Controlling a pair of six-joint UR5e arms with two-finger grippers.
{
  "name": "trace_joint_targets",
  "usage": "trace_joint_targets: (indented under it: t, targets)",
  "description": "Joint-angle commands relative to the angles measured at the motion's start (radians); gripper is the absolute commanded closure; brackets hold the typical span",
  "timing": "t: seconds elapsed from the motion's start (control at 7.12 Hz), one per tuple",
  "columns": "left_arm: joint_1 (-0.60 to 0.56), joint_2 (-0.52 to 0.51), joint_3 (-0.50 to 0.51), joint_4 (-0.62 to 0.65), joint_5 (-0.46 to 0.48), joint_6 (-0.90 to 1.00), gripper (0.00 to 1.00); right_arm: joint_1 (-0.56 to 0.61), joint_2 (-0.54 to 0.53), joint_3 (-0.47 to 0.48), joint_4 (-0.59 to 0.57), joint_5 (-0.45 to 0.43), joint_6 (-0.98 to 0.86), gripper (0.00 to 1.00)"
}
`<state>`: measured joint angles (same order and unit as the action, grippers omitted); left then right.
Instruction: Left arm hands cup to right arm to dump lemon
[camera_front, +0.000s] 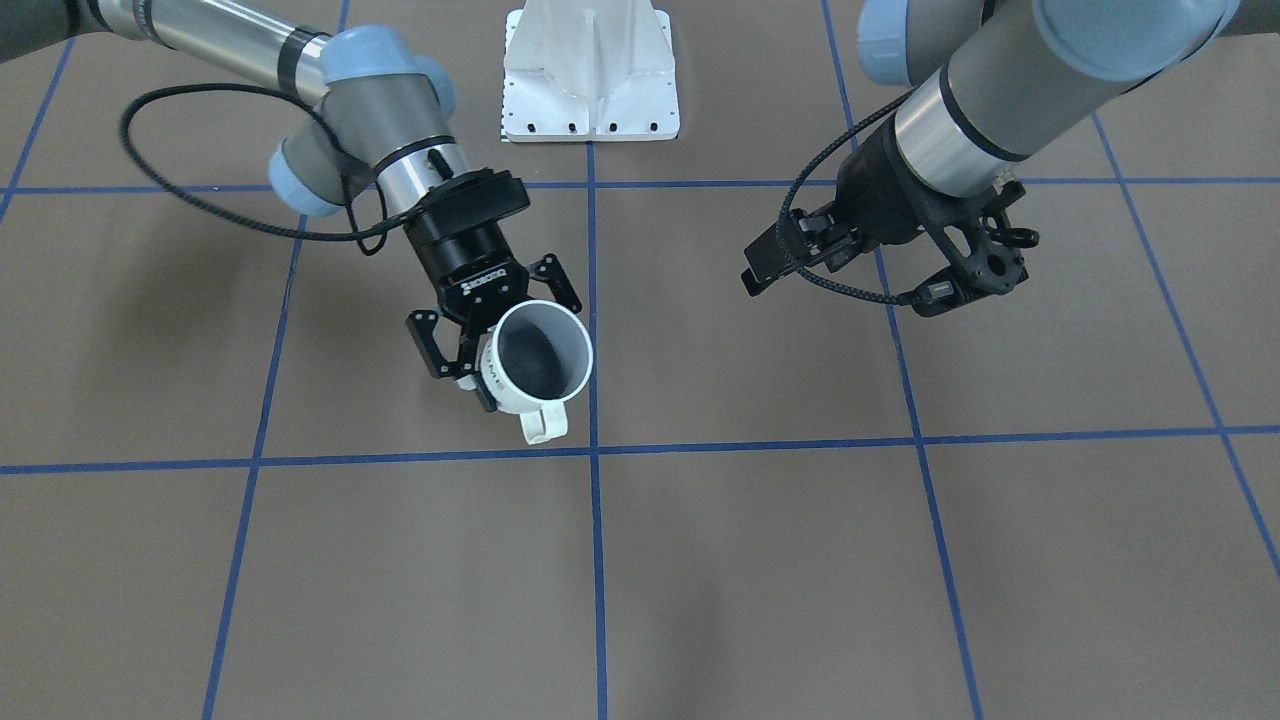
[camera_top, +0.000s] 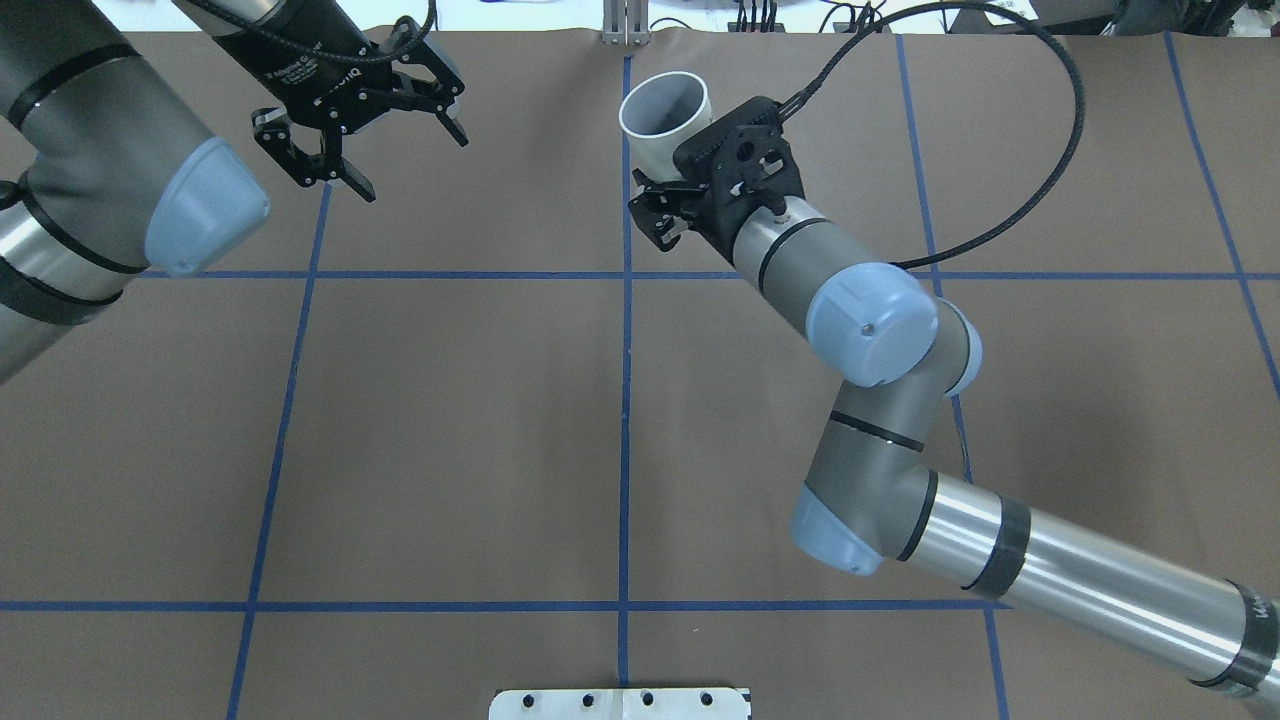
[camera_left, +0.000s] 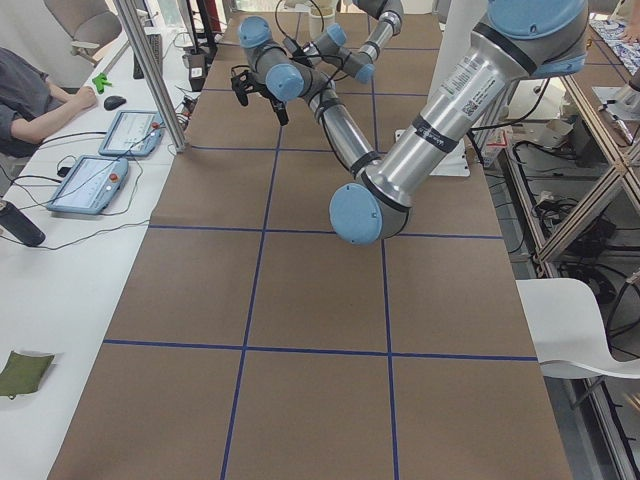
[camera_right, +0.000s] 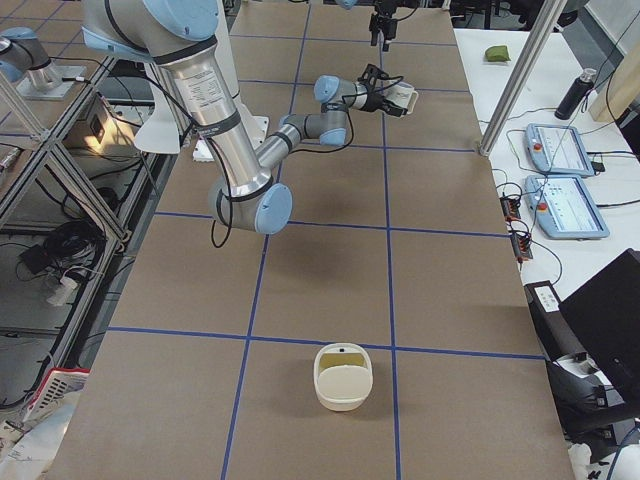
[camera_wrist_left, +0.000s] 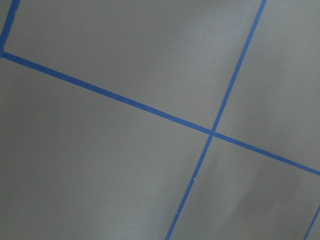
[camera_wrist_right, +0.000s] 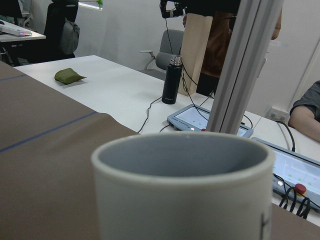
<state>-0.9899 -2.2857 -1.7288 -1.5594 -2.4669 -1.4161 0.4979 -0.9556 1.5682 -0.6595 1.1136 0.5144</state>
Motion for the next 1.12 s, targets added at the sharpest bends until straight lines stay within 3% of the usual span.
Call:
trace_joint_targets:
  t: [0.0, 0.7, 0.98]
  targets:
    - [0.016, -0.041, 0.086, -0.152, 0.0, -0.146, 0.0, -0.077, 0.07, -0.029, -0.081, -0.121, 0.006, 0.7]
    - [0.051, -0.08, 0.127, -0.226, 0.005, -0.181, 0.04, -0.087, 0.103, -0.057, -0.107, -0.126, 0.004, 0.69]
    - [0.071, -0.081, 0.127, -0.257, 0.016, -0.178, 0.37, -0.096, 0.109, -0.057, -0.107, -0.149, 0.003, 0.68]
